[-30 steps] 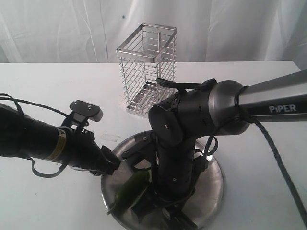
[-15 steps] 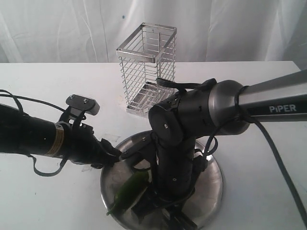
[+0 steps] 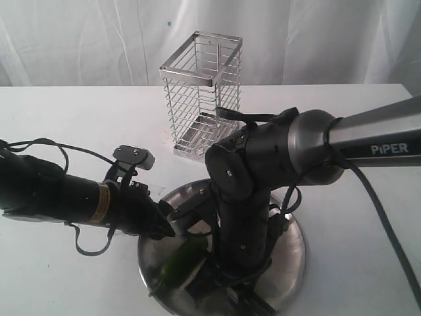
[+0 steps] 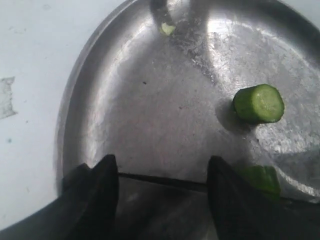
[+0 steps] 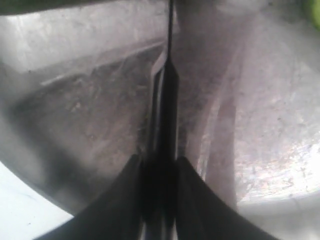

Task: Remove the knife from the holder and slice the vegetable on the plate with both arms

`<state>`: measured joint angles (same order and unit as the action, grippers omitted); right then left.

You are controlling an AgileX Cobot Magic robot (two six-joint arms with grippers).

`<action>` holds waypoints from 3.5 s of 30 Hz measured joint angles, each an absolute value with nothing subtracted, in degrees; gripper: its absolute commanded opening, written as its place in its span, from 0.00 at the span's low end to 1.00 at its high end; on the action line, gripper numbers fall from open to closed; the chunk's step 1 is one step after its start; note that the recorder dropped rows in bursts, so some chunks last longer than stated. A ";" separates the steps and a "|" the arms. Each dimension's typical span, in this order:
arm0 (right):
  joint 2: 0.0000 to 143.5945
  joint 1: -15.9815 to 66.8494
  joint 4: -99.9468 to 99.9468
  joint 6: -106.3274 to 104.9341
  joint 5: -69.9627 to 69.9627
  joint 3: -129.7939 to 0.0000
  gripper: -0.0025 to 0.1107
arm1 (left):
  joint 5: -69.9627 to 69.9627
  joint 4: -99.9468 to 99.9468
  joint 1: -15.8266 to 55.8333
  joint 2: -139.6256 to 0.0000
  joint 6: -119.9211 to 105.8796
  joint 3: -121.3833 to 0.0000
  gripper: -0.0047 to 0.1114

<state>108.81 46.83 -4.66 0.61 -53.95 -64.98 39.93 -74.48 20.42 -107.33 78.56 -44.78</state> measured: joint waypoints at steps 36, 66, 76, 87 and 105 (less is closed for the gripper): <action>108.91 46.83 -5.03 0.00 -53.34 -65.07 0.02 | 29.85 -99.05 22.08 -85.09 98.06 -33.19 0.55; 109.38 46.83 -1.52 -0.66 -63.79 -65.47 0.02 | 23.41 -73.42 32.07 -97.51 83.70 -37.17 0.29; 108.89 46.83 0.96 3.20 -59.61 -65.47 0.02 | 30.64 -73.10 31.96 -98.18 80.89 -37.17 0.58; 102.97 46.83 7.44 9.54 -54.38 -65.36 0.02 | 31.97 -75.00 31.96 -95.15 80.84 -37.17 0.60; 107.74 39.28 -6.59 1.16 -46.71 -64.66 0.36 | 22.35 -77.78 31.96 -84.97 83.71 -37.17 0.60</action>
<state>107.74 39.28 -6.59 1.16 -46.71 -64.66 22.35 -77.78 31.96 -84.97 83.71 -37.17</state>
